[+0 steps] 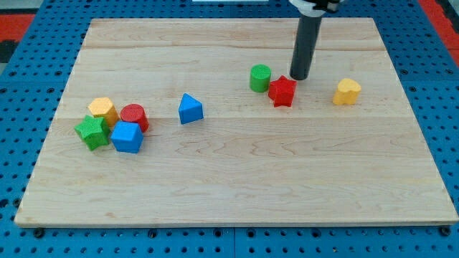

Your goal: Push the blue triangle into the red circle

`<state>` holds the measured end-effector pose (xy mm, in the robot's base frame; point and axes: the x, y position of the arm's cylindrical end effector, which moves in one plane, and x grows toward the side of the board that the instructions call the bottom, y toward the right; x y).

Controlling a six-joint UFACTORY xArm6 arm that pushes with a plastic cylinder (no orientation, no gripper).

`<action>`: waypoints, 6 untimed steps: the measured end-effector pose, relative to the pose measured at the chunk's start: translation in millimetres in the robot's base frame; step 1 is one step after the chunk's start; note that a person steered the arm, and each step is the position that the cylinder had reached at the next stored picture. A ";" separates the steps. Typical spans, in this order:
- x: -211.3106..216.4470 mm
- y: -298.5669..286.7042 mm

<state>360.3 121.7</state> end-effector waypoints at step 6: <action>56.0 -259.0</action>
